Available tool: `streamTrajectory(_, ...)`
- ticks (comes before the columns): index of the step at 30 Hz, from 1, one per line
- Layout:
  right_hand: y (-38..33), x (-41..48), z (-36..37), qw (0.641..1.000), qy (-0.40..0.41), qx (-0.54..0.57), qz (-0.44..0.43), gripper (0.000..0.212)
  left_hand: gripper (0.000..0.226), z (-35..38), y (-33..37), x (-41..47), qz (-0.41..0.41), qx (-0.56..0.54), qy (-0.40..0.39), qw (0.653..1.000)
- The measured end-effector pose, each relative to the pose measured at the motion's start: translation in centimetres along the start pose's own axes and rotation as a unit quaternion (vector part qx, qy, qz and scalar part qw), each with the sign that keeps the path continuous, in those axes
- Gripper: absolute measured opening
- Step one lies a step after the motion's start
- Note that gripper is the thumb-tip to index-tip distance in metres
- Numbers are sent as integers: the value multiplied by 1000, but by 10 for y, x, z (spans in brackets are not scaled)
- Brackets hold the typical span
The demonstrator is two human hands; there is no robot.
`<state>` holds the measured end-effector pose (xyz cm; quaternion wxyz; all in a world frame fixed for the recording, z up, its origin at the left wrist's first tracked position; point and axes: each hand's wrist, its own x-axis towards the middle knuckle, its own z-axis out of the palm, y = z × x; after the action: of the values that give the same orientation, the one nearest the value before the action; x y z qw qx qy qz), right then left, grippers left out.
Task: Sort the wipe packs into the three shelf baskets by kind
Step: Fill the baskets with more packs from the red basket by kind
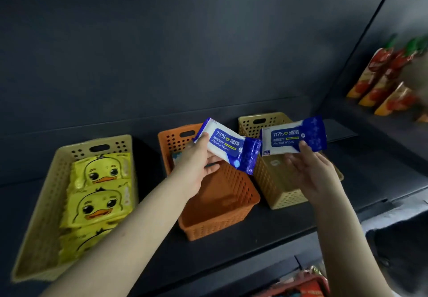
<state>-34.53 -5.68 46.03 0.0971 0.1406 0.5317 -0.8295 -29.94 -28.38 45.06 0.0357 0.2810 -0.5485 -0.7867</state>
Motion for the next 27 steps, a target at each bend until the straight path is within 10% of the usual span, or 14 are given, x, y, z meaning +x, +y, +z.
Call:
streamTrajectory(13,-24,88,-6,959,115,-258,-23,25,29,31,-1,51,-49,-42,-41,997)
streamTrajectory(27,20,182,18,933,106,-294,179,26,22,33,9,91,-41,-86,20,995)
